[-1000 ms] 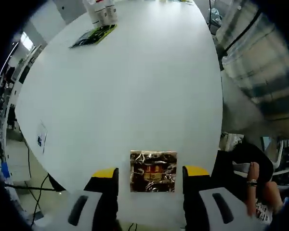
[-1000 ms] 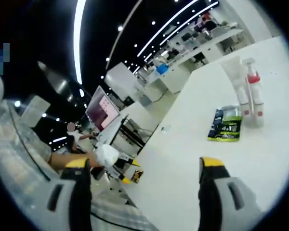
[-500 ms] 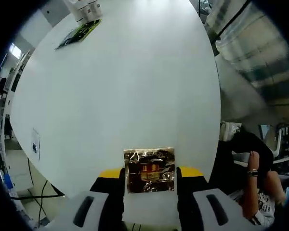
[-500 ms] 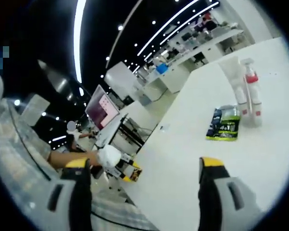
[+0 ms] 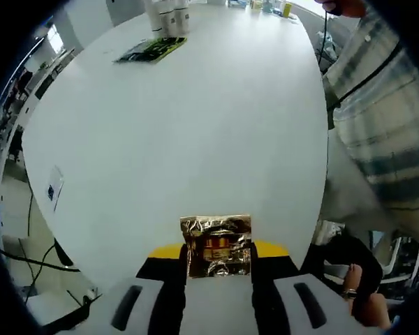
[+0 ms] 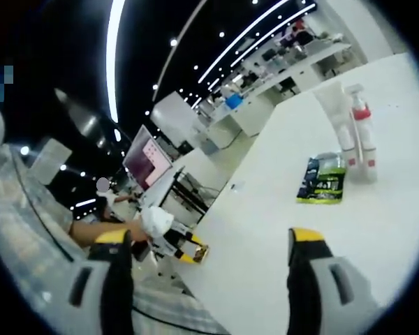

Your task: Arrange the skincare products in the storage area until every visible bottle or jar stands upright without overlapping.

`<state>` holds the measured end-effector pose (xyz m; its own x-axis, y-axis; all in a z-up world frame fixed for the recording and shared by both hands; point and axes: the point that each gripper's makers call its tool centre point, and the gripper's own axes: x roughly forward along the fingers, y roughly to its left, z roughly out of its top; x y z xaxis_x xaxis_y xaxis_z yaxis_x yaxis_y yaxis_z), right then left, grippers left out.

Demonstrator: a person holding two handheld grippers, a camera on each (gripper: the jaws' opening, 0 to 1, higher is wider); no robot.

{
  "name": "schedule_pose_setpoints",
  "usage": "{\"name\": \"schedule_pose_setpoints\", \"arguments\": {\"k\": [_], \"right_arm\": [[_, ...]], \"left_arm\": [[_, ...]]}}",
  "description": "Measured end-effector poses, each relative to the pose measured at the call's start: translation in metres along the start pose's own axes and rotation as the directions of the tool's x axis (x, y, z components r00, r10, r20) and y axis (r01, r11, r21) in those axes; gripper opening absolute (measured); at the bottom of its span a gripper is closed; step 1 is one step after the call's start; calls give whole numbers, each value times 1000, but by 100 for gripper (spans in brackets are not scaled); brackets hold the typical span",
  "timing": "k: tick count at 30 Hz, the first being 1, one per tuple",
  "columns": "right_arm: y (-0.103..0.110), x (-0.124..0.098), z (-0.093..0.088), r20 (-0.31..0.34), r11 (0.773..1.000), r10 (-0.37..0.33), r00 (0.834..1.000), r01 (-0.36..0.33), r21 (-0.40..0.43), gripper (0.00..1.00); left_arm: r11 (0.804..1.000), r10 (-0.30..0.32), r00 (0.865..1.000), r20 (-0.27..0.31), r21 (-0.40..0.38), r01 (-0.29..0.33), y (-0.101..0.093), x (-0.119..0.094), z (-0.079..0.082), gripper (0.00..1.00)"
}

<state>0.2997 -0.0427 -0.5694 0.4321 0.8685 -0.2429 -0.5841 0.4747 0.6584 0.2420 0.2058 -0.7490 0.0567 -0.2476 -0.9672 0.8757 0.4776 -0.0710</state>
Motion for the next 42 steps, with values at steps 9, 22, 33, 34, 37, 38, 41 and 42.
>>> {"name": "schedule_pose_setpoints", "arguments": {"k": [9,22,33,34,37,38,41,42], "right_arm": [[-1,-3,-3,0,1000,-4,1000,4,14,89],[0,1,-4,2,998,-4,1000,4,58,83],[-1,7,-6,-15,996,4,1000,-3,86,76],[-1,7,-5,-14,996,5,1000,-3,89,76],[-2,7,-4,-8,995,7,1000,-6,100,74],[-2,7,-2,-2,994,9,1000,-9,113,74],[-3,5,3,29,989,12,1000,-16,148,69],[-4,4,4,33,988,12,999,-17,155,67]], "left_arm": [[993,-1,986,165,-117,20,-3,-13,42,36],[941,-29,867,497,-278,191,-28,-55,150,36],[915,-25,795,606,-307,263,-51,-78,210,36],[918,-26,792,610,-300,261,-54,-80,215,36],[923,-29,786,617,-286,258,-60,-82,226,36],[929,-31,784,620,-271,250,-62,-82,230,36],[935,-28,786,618,-262,240,-64,-81,238,36],[932,-34,782,622,-263,250,-65,-82,241,36]]}}
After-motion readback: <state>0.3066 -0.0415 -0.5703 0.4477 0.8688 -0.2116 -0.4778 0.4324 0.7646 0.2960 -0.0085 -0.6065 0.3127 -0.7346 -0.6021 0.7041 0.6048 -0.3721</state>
